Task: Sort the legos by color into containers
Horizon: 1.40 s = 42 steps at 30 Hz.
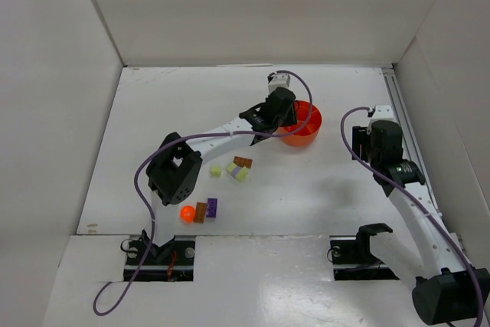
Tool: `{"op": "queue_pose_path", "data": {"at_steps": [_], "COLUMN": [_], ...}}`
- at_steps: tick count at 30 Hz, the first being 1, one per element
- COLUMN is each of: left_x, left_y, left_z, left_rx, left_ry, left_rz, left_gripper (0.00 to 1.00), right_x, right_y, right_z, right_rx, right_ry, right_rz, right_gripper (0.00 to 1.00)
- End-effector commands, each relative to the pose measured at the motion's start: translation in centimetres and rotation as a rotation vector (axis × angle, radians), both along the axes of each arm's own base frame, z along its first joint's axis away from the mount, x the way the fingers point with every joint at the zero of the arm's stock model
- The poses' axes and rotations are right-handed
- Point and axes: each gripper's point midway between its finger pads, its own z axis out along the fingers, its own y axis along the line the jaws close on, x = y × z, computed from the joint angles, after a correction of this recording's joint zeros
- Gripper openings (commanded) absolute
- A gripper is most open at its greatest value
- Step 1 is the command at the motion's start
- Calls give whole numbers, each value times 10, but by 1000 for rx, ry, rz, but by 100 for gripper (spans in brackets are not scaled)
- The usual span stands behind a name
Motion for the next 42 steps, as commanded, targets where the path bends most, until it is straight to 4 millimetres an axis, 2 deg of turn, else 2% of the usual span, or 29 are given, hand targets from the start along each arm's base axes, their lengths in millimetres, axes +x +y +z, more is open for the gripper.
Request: {"op": "queue_pose_path", "data": {"at_steps": [1,6,9,11,12,13,14,15,16,18,19,20,21,23,24,25,26,27,28,30,31,32,33,34,35,37,38,39,42], "left_x": [2,0,-4,-8,-10,-15,-21,-23,-27,-44,-58,-62,-78,-88,-101,-110,-117,-129,-138,-149,-153,-159,-162,-164,-170,-173,-176,-180,-186], "left_y": [-8,-6,2,15,21,30,44,57,68,107,126,135,156,190,207,228,237,247,259,270,276,285,290,297,305,313,318,325,343], "left_z": [23,32,54,74,82,78,95,98,99,98,98,77,81,67,57,41,33,16,17,13,22,22,25,25,28,36,41,42,52], "left_rx": [-57,-57,-69,-82,-79,-61,-67,-56,-50,-6,-27,9,13,14,-17,14,11,33,1,-20,-54,-73,-88,-94,-110,-160,-190,-188,-242], "left_ry": [-38,-50,-80,-107,-124,-117,-134,-139,-133,-111,-91,-50,-31,30,78,133,165,199,217,239,226,239,235,231,223,207,195,188,164], "left_rz": [-5,-10,-7,18,28,41,60,107,136,222,265,298,328,407,451,496,520,538,579,624,643,699,719,742,759,806,820,844,930], "left_gripper": [30,37,37,47,56,68,87,98,100,100,100,100,100,100,100,100,100,100,100,100,100,100,100,100,100,100,100,100,100], "right_x": [4,4,9,11,19,21,22,23,26,25,21,18,18,10,-8,-15,-23,-44,-48,-64,-78,-92,-89,-105,-107,-111,-111,-109,-105], "right_y": [-3,-1,6,13,28,37,44,58,66,92,119,134,148,179,218,239,255,290,310,352,375,402,410,430,452,474,485,497,521], "right_z": [12,12,18,18,24,23,24,27,34,32,30,32,30,24,12,15,11,14,8,17,1,14,11,10,6,-1,-23,-17,-29], "right_rx": [9,14,22,3,28,34,27,53,57,55,58,63,44,15,1,-17,-32,-23,-16,54,76,109,113,117,109,119,131,160,208], "right_ry": [-55,-55,-80,-89,-121,-132,-147,-160,-193,-199,-194,-193,-177,-158,-114,-123,-107,-124,-105,-161,-116,-150,-133,-131,-117,-88,-23,-27,9], "right_rz": [-21,-13,35,112,204,262,316,401,445,577,687,735,787,887,1019,1077,1118,1230,1270,1379,1437,1512,1509,1563,1582,1586,1576,1573,1563], "right_gripper": [74,74,74,74,76,78,78,80,81,81,81,81,81,81,81,81,81,81,81,82,82,81,81,81,81,73,70,69,65]}}
